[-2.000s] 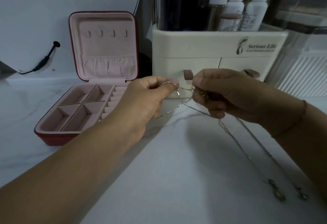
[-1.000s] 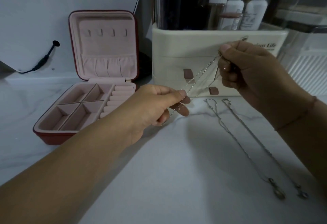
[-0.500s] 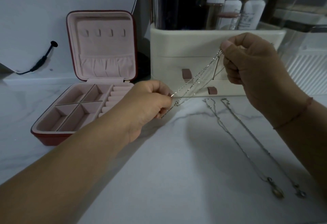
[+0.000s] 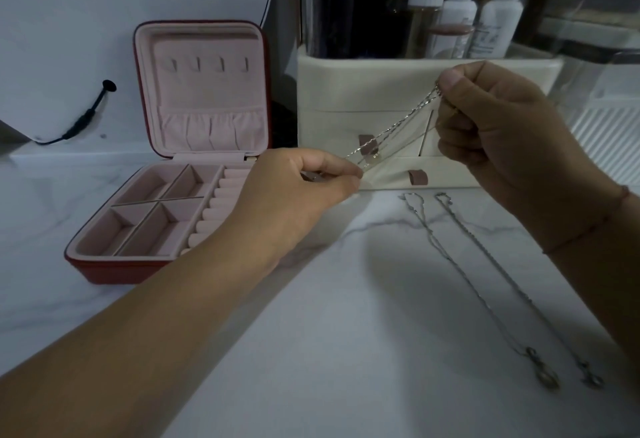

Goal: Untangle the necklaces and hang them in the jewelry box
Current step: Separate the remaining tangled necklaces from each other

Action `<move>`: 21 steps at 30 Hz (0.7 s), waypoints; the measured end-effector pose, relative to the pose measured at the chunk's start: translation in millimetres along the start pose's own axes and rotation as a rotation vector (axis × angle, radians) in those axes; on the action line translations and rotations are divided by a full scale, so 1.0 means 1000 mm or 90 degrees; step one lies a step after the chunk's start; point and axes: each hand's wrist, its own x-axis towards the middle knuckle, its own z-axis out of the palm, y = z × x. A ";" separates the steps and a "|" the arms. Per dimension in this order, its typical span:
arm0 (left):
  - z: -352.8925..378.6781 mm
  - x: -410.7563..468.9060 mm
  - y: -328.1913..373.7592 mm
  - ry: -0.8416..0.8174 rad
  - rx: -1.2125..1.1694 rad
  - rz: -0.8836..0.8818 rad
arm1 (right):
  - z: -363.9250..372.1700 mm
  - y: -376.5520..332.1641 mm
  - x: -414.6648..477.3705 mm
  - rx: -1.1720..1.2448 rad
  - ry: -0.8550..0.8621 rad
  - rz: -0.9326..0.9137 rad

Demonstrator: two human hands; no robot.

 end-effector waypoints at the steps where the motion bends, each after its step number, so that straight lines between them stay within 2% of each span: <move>1: 0.000 0.000 -0.001 0.004 -0.009 -0.002 | 0.000 0.000 0.000 0.003 0.003 0.002; 8: 0.000 0.007 -0.010 0.037 -0.050 -0.030 | -0.002 0.003 0.002 -0.004 0.021 0.006; 16: 0.002 0.009 -0.009 0.026 -0.050 -0.095 | -0.002 0.004 0.001 -0.056 0.046 0.009; 21: 0.000 0.013 -0.004 -0.039 -0.282 -0.204 | -0.007 0.003 0.004 -0.073 0.103 0.017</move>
